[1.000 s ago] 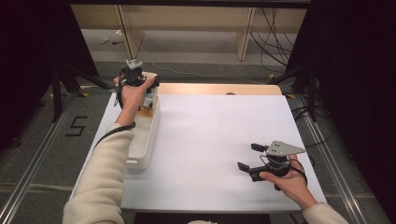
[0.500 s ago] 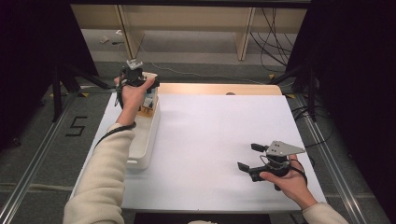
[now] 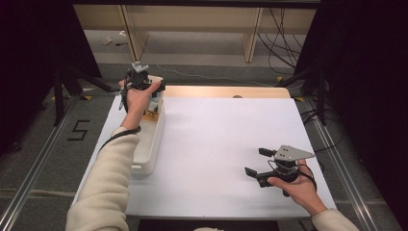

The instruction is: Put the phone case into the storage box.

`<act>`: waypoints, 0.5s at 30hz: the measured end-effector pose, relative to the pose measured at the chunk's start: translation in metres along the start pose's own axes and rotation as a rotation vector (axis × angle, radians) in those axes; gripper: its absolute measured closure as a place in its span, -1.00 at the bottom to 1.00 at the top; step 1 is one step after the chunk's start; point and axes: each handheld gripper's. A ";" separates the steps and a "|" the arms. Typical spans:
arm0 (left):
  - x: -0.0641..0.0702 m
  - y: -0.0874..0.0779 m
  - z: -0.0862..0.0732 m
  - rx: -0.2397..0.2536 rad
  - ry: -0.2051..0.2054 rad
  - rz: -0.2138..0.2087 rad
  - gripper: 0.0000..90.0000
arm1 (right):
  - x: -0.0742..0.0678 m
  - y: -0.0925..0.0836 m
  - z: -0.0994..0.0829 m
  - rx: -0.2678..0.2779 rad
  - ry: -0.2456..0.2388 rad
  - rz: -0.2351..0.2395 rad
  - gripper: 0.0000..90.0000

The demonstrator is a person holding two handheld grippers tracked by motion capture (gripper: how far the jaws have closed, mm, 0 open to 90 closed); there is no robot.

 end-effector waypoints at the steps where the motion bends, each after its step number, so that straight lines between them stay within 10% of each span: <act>1: 0.000 0.000 0.000 -0.001 0.001 0.000 -0.76 | 0.000 0.000 0.000 0.000 -0.001 0.000 -0.79; 15: 0.000 0.002 -0.001 -0.009 0.003 0.000 -0.76 | 0.000 0.000 0.000 0.000 0.002 0.000 -0.78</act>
Point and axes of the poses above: each handheld gripper's, and its own axes: y roughly forward along the jaws, z roughly out of its top, x roughly to its right, and after that the axes turned 9 degrees about -x, right-handed
